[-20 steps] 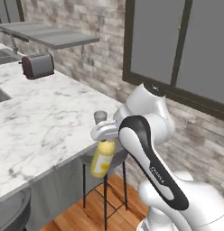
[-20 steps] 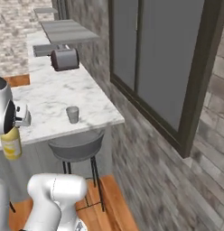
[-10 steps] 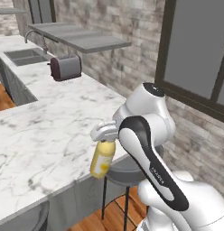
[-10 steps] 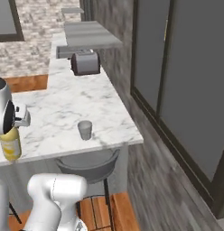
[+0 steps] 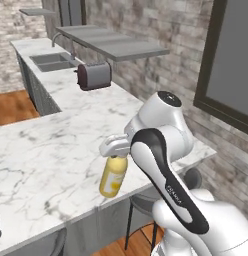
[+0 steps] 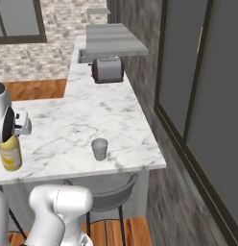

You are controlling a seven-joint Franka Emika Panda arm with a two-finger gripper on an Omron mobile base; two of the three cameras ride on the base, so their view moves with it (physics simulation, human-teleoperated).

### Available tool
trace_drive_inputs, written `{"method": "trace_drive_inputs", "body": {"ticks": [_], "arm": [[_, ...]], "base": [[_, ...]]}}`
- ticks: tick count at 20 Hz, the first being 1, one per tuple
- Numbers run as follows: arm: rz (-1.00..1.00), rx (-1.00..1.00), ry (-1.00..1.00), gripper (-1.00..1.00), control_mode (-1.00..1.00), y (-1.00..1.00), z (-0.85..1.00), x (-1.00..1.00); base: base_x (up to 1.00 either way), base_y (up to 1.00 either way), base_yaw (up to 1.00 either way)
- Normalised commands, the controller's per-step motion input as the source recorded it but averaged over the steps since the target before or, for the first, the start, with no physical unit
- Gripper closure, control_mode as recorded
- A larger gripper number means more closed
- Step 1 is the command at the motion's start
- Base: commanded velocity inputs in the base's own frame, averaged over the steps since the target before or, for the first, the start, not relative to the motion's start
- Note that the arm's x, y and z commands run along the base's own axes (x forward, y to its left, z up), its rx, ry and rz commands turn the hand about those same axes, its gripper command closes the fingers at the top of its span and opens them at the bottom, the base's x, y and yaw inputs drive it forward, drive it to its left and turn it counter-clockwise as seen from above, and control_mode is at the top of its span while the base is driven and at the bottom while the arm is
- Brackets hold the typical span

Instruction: There is a wine glass and glass cup on the dining counter. Place the wine bottle next to the wine glass and the juice bottle next to the glass cup.

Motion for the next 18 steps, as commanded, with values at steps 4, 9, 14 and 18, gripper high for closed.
{"method": "trace_drive_inputs", "body": {"ticks": [4,9,14,18], "arm": [[0.0,0.0,0.0,1.0,1.0,0.0,0.0,0.0],[0.0,0.0,0.0,1.0,1.0,0.0,0.0,0.0],[0.0,0.0,0.0,1.0,1.0,0.0,0.0,0.0],[0.0,0.0,0.0,1.0,1.0,0.0,0.0,0.0]], "base": [[0.32,0.0,0.1],[0.13,0.0,0.02],[0.0,0.0,0.0],[0.02,0.0,0.0]]}}
